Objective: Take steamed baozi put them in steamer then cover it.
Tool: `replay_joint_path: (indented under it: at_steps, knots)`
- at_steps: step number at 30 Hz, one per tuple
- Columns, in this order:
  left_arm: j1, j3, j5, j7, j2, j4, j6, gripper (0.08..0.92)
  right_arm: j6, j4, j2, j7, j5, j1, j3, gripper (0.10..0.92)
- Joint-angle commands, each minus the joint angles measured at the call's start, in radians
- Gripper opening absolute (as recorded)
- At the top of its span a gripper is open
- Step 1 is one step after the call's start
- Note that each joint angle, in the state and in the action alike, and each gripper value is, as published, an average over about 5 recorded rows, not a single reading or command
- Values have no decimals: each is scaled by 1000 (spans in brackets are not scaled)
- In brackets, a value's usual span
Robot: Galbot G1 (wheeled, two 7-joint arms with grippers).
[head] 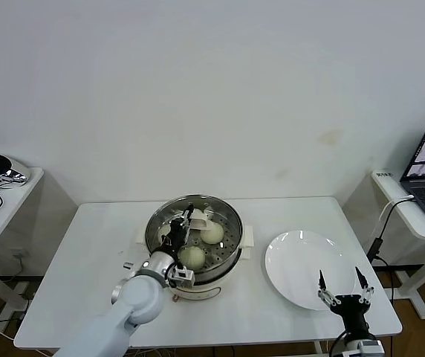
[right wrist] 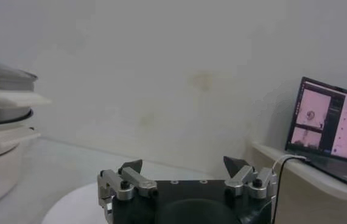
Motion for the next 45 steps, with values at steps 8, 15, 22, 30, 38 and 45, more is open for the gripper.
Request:
replay_joint_path:
  at_steps: [8, 15, 22, 30, 38, 45]
  knots:
    - [196, -123, -79, -34, 44, -223, -10, 388, 0, -1, -3, 0, -5, 1, -12, 823]
    - [441, -299, -310, -140, 62, -421, -55, 596, 0, -6, -4, 0, -7, 3, -15, 823]
    - [784, -638, -871, -310, -28, -400, -335, 784, 16, -13, -21, 1, 11, 1, -51, 823]
    - [1031, -766, -1340, -377, -121, -357, -429, 823, 27, -22, -118, 5, 86, -43, -150, 823]
    - [1049, -694, -1395, -353, -175, -249, -460, 823, 6, -20, -153, 19, 139, -82, -171, 823]
    - [1023, -685, -1373, -326, -185, -204, -480, 823, 5, -9, -154, 26, 141, -105, -181, 823]
